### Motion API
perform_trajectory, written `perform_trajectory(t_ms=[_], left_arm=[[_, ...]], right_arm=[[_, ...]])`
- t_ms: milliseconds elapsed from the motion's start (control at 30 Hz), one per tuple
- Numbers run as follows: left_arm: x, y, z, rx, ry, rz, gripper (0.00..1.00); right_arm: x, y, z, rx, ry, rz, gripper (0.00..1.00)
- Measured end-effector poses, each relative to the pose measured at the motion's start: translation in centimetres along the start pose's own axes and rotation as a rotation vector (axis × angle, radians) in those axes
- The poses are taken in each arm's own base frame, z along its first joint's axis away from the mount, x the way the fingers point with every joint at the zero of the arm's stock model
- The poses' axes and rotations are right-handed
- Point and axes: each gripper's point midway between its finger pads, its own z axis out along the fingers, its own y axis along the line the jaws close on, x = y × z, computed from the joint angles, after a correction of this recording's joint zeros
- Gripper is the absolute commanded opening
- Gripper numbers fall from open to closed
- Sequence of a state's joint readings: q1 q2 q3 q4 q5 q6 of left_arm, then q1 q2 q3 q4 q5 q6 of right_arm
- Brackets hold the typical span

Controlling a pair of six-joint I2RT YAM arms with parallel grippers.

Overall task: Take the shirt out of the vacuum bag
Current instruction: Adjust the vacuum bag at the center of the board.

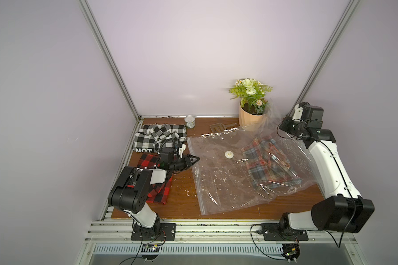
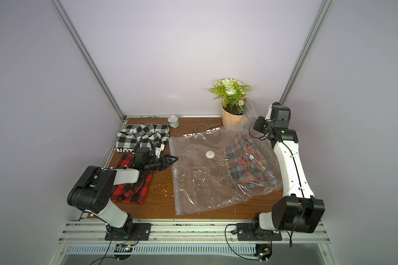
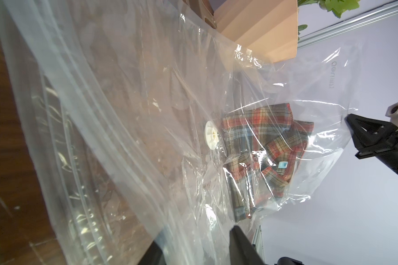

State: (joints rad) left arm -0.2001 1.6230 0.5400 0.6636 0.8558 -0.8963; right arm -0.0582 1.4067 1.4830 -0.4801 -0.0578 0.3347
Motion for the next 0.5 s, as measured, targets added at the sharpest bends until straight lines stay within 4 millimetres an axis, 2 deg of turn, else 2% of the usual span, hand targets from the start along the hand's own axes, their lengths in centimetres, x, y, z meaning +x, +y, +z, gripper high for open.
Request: perform_trajectory(t_ms=[500], left_arm=[[1.0,-0.6,0.3,0.031,0.003,-0.003,0.47]], right_arm=[[-1.8,4.4,-3.1,-0.07,-0.004,-0.002,0.0]])
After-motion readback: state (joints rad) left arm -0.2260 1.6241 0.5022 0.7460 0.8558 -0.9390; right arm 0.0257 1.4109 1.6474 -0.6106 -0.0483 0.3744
